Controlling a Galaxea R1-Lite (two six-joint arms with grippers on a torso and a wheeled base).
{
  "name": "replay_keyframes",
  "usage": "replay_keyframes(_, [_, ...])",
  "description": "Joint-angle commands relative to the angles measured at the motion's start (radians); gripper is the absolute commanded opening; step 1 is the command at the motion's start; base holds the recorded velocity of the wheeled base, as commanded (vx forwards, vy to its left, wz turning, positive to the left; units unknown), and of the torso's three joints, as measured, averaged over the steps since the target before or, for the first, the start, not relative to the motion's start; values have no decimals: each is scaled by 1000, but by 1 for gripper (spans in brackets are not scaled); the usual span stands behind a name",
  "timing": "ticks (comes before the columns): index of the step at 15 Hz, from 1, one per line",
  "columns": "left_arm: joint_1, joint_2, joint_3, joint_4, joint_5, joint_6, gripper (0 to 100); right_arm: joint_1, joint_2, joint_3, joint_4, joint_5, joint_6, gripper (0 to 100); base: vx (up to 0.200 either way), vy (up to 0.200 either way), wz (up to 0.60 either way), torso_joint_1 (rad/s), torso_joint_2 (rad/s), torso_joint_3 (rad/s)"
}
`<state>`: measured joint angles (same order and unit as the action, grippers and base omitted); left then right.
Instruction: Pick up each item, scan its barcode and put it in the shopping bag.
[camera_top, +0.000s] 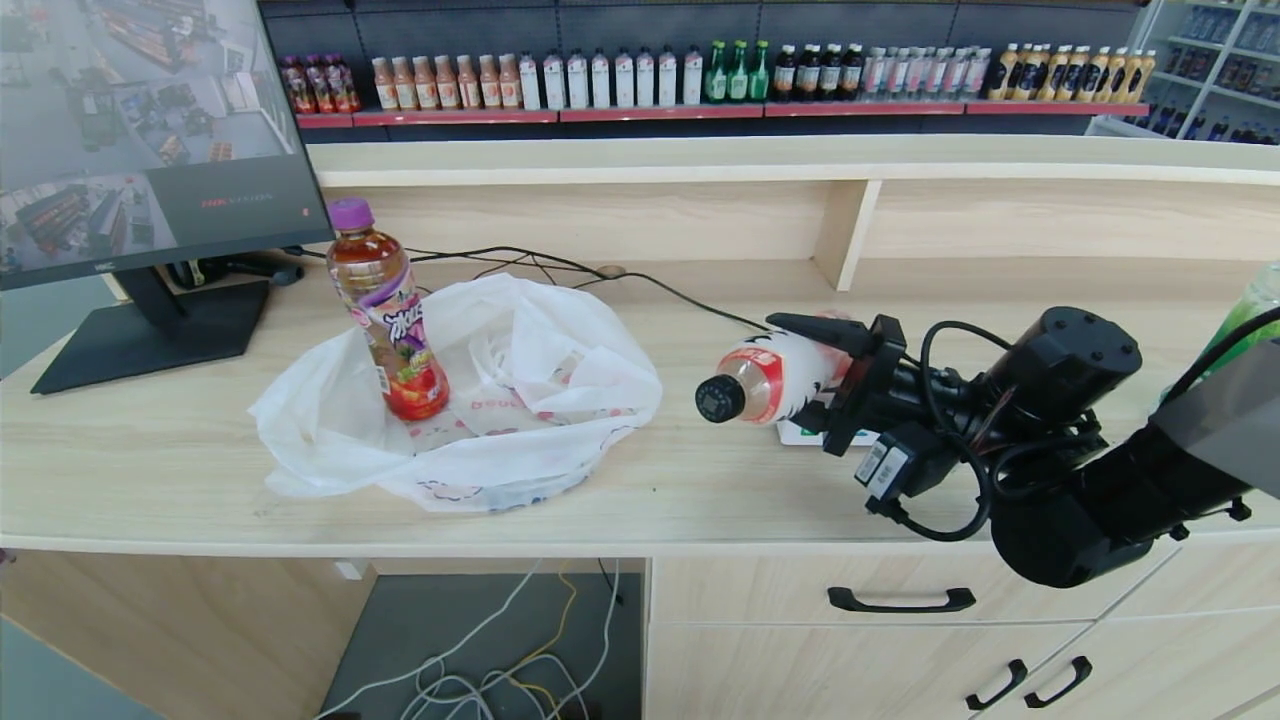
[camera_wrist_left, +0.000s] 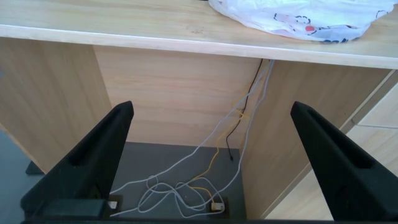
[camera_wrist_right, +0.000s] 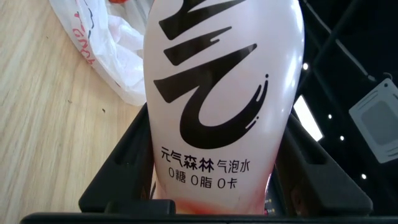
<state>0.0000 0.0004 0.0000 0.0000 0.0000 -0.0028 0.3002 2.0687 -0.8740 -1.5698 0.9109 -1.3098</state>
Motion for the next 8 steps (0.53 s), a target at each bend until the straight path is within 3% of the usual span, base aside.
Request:
replay_keyframes(1, [0, 0, 0, 0, 0, 0, 100, 0, 1, 0, -1, 0, 0, 0, 0, 0, 0, 0, 0, 0])
replay_keyframes(8, [0, 0, 0, 0, 0, 0, 100, 0, -4, 4, -1, -1, 1, 0, 0, 0, 0, 0, 0, 0])
